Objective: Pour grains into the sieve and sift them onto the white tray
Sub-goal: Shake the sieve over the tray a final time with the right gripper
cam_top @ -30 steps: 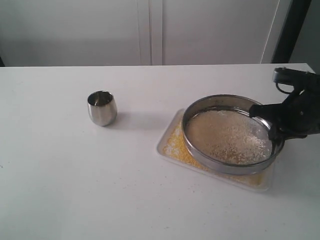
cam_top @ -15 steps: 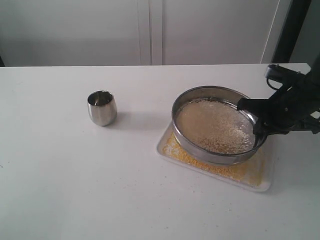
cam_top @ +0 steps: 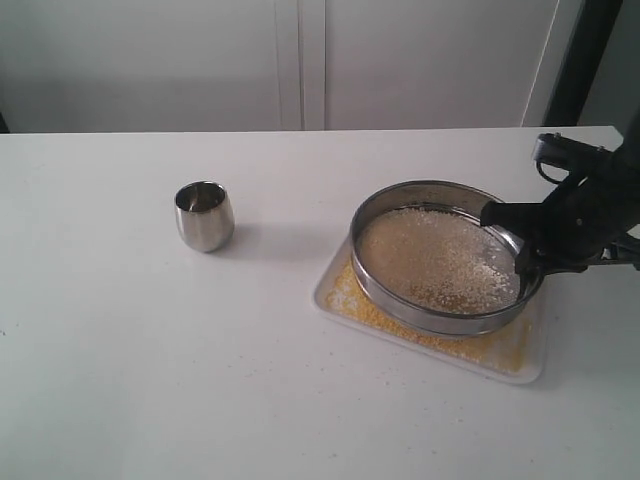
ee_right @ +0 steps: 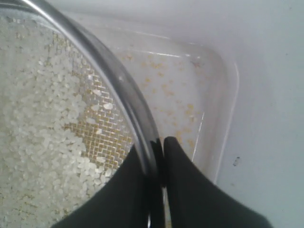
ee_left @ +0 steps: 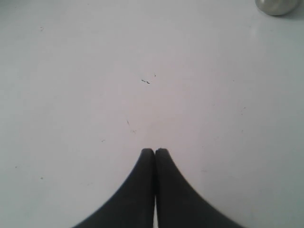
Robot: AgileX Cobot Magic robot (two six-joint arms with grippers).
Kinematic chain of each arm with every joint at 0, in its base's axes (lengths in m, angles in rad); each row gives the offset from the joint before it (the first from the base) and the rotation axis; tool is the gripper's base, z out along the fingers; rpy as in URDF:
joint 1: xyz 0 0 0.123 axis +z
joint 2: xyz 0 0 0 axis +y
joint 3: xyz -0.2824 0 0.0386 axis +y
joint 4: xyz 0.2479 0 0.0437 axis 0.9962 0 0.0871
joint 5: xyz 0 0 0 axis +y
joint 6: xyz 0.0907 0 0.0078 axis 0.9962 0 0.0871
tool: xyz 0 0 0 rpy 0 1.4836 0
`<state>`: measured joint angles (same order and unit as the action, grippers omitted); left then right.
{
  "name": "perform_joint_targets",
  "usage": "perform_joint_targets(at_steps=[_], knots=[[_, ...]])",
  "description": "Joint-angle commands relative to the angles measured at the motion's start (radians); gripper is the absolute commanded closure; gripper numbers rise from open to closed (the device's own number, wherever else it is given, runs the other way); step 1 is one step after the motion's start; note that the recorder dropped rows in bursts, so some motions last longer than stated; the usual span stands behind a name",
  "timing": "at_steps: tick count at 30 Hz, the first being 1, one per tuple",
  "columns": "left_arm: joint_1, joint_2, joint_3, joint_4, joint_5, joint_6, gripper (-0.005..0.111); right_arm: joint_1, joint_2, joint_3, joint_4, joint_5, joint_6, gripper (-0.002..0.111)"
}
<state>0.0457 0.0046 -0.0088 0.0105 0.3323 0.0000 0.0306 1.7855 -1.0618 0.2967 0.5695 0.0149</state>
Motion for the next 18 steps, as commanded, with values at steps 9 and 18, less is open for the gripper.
perform_joint_targets(at_steps=[9,18], knots=[[0.004,-0.005,0.009,-0.011,0.004,0.0,0.107,0.0,-0.015,-0.007,0.029,0.043,0.01,0.108],[0.004,-0.005,0.009,-0.011,0.004,0.0,0.107,0.033,-0.107,-0.007,0.032,0.097,0.01,0.108]])
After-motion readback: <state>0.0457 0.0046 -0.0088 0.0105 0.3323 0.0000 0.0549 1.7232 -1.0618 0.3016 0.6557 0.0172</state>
